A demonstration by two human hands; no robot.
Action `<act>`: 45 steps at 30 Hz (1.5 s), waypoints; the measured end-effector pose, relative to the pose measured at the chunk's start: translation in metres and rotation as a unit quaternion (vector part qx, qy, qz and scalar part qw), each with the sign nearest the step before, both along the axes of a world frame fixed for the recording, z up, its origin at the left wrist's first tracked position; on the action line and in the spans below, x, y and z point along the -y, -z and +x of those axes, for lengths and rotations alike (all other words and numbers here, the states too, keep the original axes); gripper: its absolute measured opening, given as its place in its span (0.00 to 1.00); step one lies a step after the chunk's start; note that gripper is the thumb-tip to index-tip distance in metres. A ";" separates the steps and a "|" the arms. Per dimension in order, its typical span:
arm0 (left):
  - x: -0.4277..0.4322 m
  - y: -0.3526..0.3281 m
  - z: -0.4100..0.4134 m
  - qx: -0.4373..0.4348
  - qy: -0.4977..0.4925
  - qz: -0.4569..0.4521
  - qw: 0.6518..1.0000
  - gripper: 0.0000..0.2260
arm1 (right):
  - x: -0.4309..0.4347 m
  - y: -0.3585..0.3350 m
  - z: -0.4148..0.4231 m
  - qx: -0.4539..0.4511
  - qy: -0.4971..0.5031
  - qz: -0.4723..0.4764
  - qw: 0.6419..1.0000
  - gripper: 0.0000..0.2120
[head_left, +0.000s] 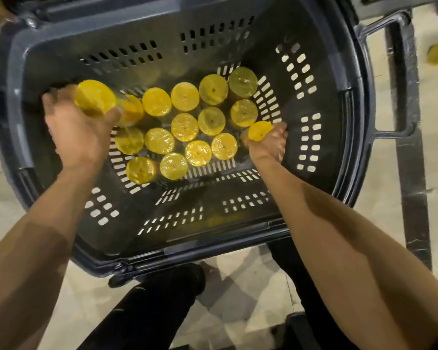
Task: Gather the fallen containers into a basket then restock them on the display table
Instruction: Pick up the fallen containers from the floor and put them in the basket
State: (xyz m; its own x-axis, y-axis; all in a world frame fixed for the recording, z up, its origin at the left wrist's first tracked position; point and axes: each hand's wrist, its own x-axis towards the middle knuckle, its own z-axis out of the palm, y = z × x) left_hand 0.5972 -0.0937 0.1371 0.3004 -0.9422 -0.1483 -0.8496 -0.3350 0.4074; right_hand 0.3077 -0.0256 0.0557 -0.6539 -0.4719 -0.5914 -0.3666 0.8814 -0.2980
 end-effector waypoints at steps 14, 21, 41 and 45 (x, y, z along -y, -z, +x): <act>0.001 0.004 0.001 -0.008 0.003 -0.025 1.000 0.29 | -0.003 0.011 0.000 0.021 0.000 -0.016 1.000 0.37; -0.003 -0.020 -0.006 -0.030 -0.023 0.012 0.999 0.33 | 0.001 -0.023 -0.011 0.046 -0.036 0.023 0.998 0.40; -0.016 -0.337 -0.146 0.122 0.185 0.262 0.939 0.19 | 0.053 -0.384 -0.084 -0.036 -0.502 0.042 0.863 0.22; -0.004 -0.405 -0.180 0.158 0.223 0.242 0.931 0.21 | 0.059 -0.455 -0.126 -0.059 -0.512 0.026 0.857 0.20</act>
State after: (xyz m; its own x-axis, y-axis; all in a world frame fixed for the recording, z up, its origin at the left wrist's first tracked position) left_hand 0.4177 -0.0895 0.5421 -0.0044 -0.8290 -0.5592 -1.0000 0.0005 0.0071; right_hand 0.1815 -0.0842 0.5108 0.0299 -0.8086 -0.5875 -0.9802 0.0914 -0.1756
